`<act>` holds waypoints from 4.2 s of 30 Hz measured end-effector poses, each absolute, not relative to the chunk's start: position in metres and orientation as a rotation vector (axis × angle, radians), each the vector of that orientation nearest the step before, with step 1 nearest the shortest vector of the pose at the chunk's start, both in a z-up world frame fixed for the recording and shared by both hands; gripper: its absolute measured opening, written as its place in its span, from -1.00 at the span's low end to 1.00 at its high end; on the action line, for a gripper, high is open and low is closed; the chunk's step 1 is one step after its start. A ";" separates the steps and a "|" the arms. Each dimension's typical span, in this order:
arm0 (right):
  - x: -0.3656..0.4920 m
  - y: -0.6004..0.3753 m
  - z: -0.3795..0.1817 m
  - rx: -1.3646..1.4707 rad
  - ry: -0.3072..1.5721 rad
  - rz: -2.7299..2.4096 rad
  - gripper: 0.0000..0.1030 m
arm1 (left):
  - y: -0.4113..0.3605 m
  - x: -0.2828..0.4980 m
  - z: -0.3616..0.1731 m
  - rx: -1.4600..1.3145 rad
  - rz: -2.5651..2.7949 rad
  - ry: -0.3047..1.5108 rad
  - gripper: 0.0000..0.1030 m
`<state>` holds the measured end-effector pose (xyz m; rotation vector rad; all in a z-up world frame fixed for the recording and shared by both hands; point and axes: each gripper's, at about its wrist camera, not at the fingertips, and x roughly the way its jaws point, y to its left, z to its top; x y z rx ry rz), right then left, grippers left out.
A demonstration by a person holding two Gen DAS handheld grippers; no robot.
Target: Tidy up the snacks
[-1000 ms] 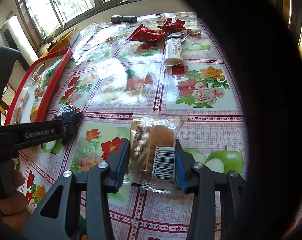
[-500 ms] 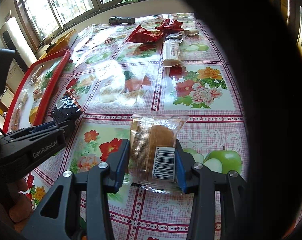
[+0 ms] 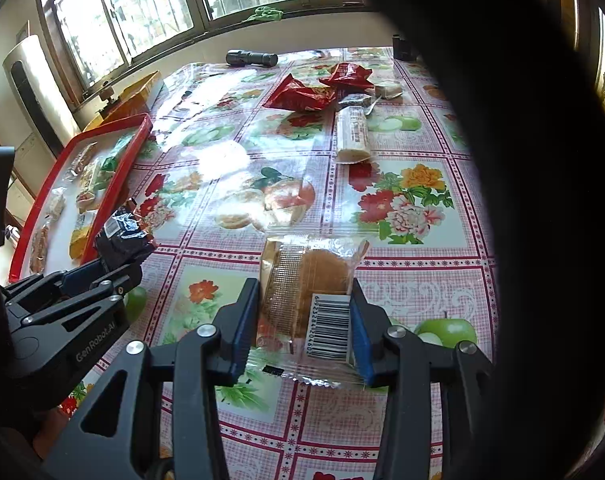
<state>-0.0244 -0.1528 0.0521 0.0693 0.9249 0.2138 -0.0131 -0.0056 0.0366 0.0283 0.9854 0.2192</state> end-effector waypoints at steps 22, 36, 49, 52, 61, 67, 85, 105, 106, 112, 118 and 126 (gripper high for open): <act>-0.003 -0.112 0.066 0.028 0.921 0.282 -0.14 | -0.006 0.002 0.051 0.020 0.185 0.994 -0.43; 0.012 -0.162 0.032 0.084 1.015 0.183 -0.15 | 0.005 0.059 0.023 0.012 0.356 1.134 -0.08; 0.016 -0.171 0.028 0.104 1.022 0.194 -0.15 | 0.011 0.080 0.013 0.002 0.383 1.200 0.44; 0.014 -0.172 0.029 0.114 1.025 0.201 -0.15 | 0.013 0.081 0.011 -0.066 0.327 1.225 0.43; 0.011 -0.172 0.031 0.081 1.006 0.174 -0.16 | -0.001 0.054 0.013 -0.100 0.161 1.208 -0.66; 0.001 -0.170 0.039 0.072 0.965 0.169 -0.16 | 0.001 0.033 0.017 -0.096 0.099 1.162 -0.66; 0.002 -0.071 0.085 0.000 0.884 0.393 -0.16 | 0.080 -0.007 0.071 -0.129 0.237 0.993 -0.65; 0.020 0.074 0.059 -0.070 0.960 0.645 -0.15 | 0.183 0.000 0.059 -0.109 0.438 0.998 -0.64; 0.020 0.076 0.056 -0.065 0.971 0.652 -0.15 | 0.184 0.001 0.058 -0.105 0.440 1.000 -0.64; 0.016 0.090 0.049 -0.083 0.975 0.689 -0.14 | 0.187 0.002 0.057 -0.100 0.454 1.004 -0.43; 0.015 0.094 0.049 -0.107 0.970 0.686 -0.09 | 0.191 0.001 0.059 -0.114 0.469 0.998 0.11; 0.011 0.093 0.049 -0.167 0.990 0.673 0.27 | 0.195 -0.001 0.064 -0.134 0.490 0.996 0.12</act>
